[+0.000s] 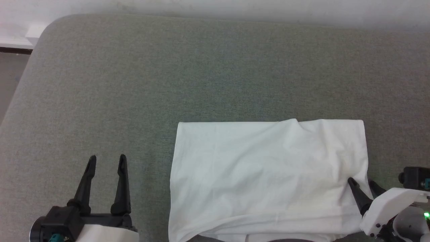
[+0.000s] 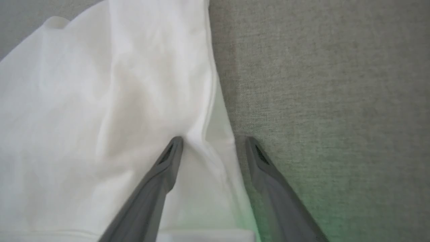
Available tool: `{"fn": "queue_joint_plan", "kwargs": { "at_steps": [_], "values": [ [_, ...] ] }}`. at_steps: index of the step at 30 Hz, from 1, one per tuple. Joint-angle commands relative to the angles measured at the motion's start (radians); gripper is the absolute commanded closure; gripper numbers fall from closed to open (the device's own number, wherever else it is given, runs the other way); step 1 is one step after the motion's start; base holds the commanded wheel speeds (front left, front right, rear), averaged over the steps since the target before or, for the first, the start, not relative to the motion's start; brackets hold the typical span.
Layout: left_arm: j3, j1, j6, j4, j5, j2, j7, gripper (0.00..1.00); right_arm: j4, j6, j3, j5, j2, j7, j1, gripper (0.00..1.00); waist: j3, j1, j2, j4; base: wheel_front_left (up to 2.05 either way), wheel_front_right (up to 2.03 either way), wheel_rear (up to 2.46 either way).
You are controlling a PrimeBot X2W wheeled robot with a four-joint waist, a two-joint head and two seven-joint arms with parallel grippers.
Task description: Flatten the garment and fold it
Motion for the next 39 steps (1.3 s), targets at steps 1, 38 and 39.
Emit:
{"fn": "queue_joint_plan", "kwargs": {
  "at_steps": [1,38,39],
  "values": [
    [0.004,-0.009,-0.009,0.004,0.008,-0.004,-0.005,0.0,0.038,-0.001,0.017,0.012,0.008,0.026,0.002,0.0,-0.003,0.0,-0.0001,0.003,0.0,0.0,0.0],
    [-0.026,0.009,-0.036,0.038,-0.012,-0.001,0.01,0.0,-0.074,-0.001,-0.125,-0.012,-0.1,0.06,-0.098,1.0,-0.082,0.0,-0.0001,-0.095,0.0,0.0,0.0],
    [-0.026,0.009,-0.036,0.039,-0.014,-0.002,0.01,0.0,-0.105,-0.001,-0.096,0.004,-0.09,0.078,-0.089,1.0,-0.085,0.0,-0.0001,-0.096,0.0,0.0,0.0]
  ]
}}
